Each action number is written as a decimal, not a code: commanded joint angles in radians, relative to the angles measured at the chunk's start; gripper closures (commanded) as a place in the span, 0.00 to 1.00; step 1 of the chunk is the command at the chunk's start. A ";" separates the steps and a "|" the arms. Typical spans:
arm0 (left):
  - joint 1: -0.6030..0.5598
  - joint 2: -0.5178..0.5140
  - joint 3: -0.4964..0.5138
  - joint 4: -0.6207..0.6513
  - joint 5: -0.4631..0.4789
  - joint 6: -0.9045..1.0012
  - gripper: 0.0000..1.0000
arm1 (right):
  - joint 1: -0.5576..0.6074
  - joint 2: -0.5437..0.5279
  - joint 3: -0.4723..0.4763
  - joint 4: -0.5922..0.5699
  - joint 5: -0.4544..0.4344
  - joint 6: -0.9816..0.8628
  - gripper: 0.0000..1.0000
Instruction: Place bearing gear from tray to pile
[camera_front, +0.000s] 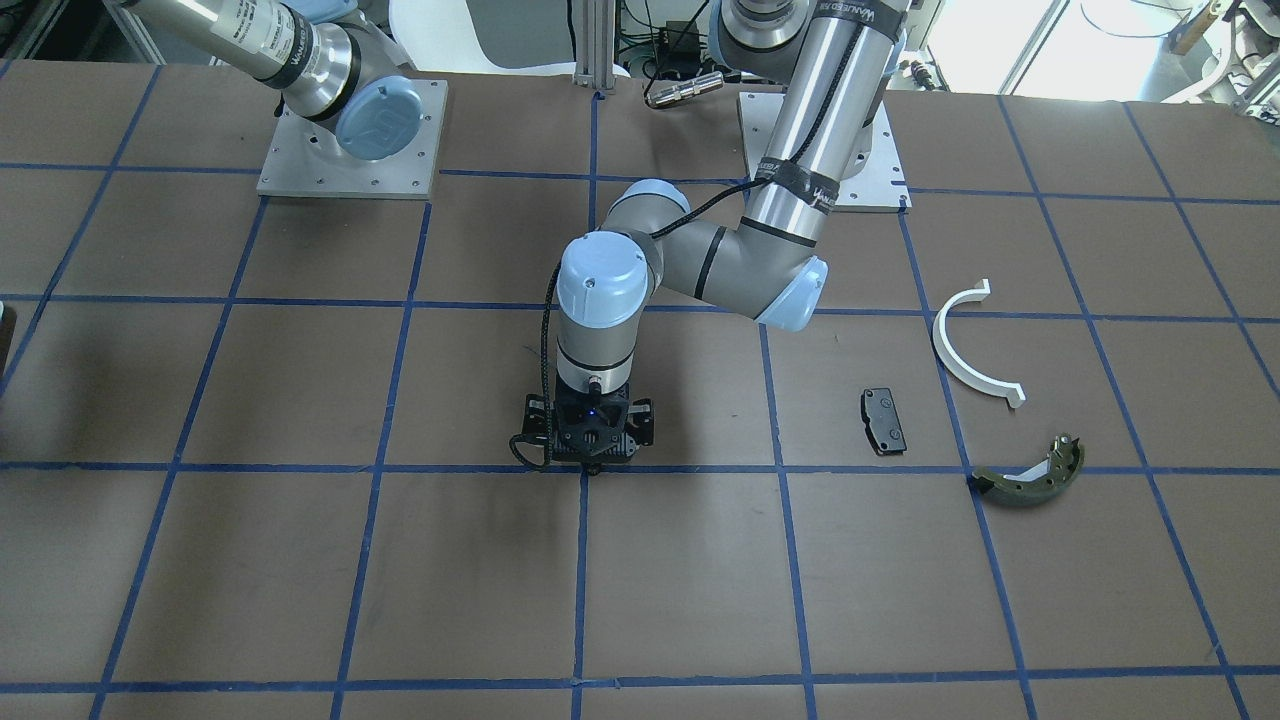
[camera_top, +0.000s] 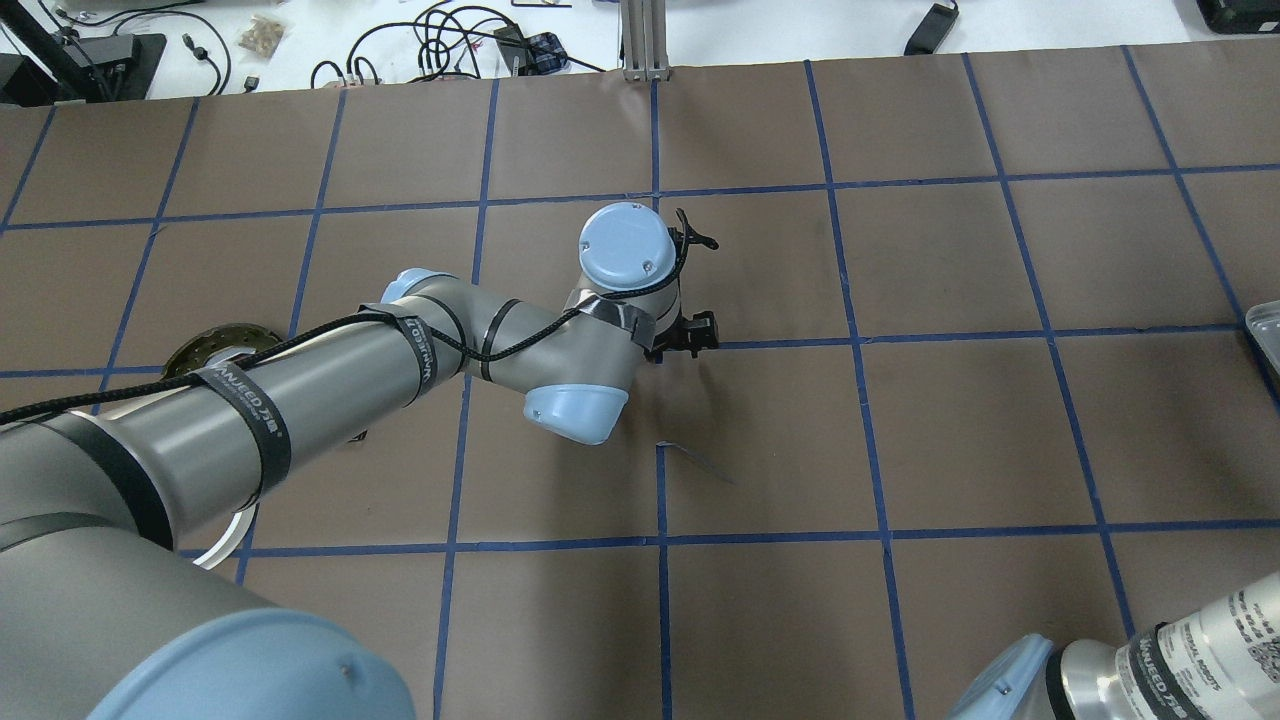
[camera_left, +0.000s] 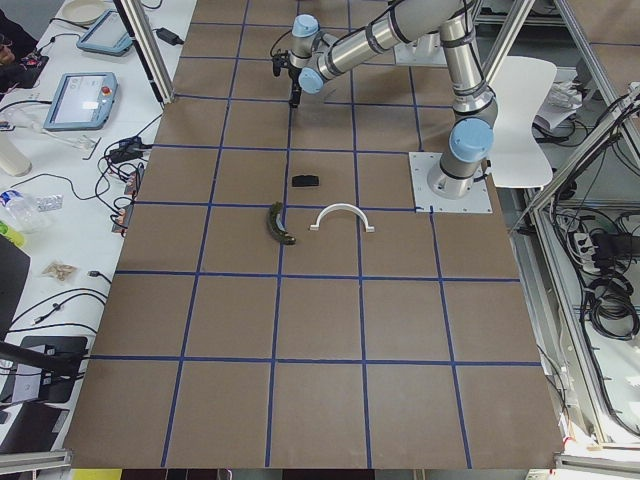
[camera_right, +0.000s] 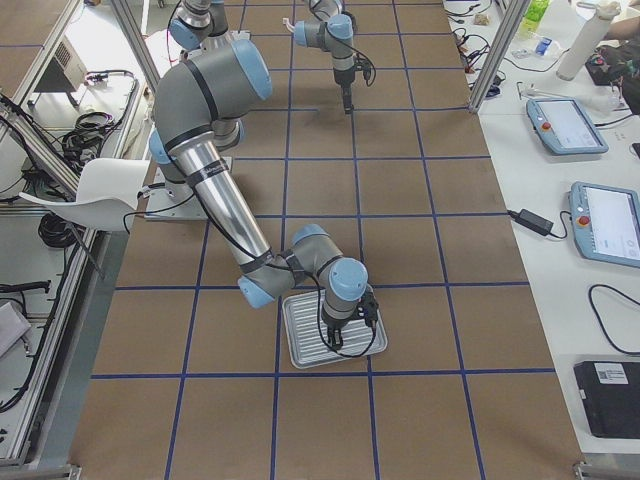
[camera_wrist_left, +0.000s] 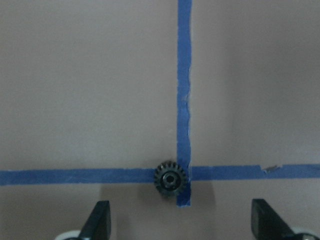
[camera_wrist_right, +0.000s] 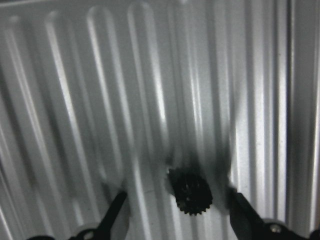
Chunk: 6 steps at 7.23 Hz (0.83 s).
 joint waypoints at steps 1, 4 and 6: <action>0.000 -0.002 0.007 0.008 0.002 0.017 0.14 | -0.001 0.006 -0.001 0.001 0.004 0.010 0.87; 0.005 0.001 0.001 0.010 0.002 0.028 0.33 | -0.001 0.001 -0.014 0.006 0.013 0.012 1.00; 0.023 0.003 0.007 0.008 0.003 0.051 0.31 | 0.003 -0.044 -0.014 0.019 0.007 0.012 1.00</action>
